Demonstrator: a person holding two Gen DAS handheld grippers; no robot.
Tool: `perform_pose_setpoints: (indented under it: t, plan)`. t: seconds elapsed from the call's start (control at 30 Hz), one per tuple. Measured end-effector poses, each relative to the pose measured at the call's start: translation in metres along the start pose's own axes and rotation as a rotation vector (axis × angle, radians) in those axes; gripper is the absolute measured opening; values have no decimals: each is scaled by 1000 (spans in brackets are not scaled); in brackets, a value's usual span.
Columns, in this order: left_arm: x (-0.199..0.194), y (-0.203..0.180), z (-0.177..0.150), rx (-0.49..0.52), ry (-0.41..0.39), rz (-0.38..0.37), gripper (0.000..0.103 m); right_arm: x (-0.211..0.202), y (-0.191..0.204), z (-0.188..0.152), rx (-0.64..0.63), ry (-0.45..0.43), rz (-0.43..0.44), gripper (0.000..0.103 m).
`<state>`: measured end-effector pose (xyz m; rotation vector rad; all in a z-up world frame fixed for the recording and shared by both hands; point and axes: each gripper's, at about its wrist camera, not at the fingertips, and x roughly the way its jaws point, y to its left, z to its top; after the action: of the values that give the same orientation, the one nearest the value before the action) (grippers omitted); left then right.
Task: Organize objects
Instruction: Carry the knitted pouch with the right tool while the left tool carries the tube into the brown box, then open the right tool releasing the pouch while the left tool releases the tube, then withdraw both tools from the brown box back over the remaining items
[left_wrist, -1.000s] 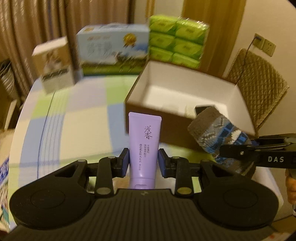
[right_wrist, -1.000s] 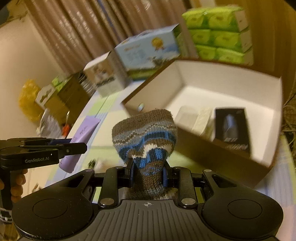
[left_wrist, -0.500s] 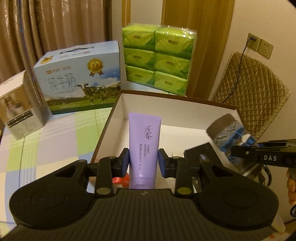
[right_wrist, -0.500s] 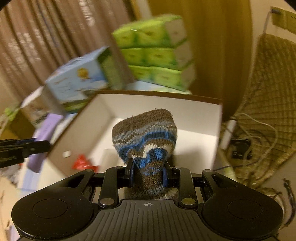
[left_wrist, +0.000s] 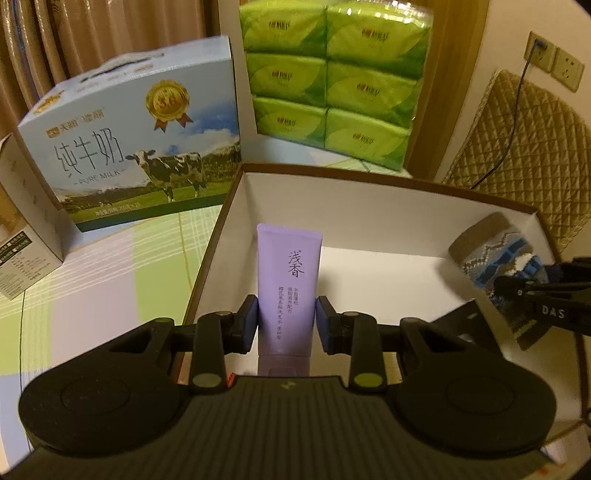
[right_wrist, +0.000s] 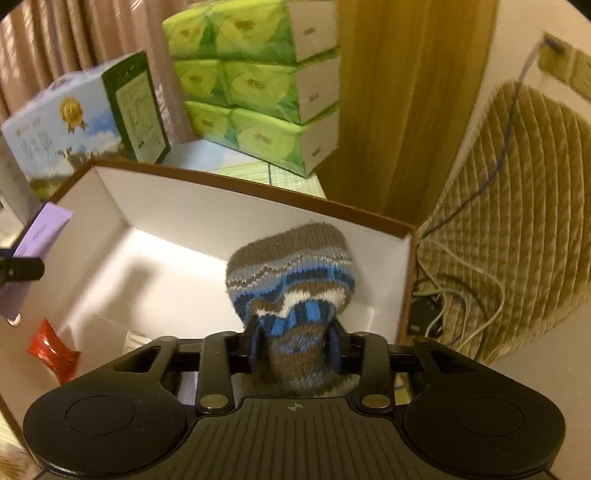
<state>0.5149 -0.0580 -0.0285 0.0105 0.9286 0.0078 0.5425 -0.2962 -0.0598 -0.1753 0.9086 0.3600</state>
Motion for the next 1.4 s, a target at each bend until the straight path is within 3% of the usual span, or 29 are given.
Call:
perform_pose_setpoints:
  t: [0.03,0.13,0.43,0.63,0.7,0.77,0.9,0.97,1.4]
  plan:
    - [5,0,0,2,9,4,28,2,2,0,-15,-2,0,54]
    - [16,0,1,8,24,3,28,4,5,0,-35,-29,-18,64]
    - [34,-3,0,37,36,15,29,-9,2,-3,-36,-50,41,77]
    - [27,-3,-2,45,38,8,39,-26,4,-10,-42,-53,95,88]
    - [21,-3,-4,43,40,5,43,-32,5,-14,-41,-56,114,90]
    - [14,-2,-8,38,42,1,54,-39,6,-17,-35,-60,125,90]
    - [-4,-3,-14,35,32,-11,57,-52,6,-23,-15,-60,151,92]
    - [-15,-4,-18,26,28,-16,63,-57,6,-25,-8,-62,157,92]
    - [-86,-5,-48,-19,-26,-44,73,-102,15,-45,14,-91,196,95]
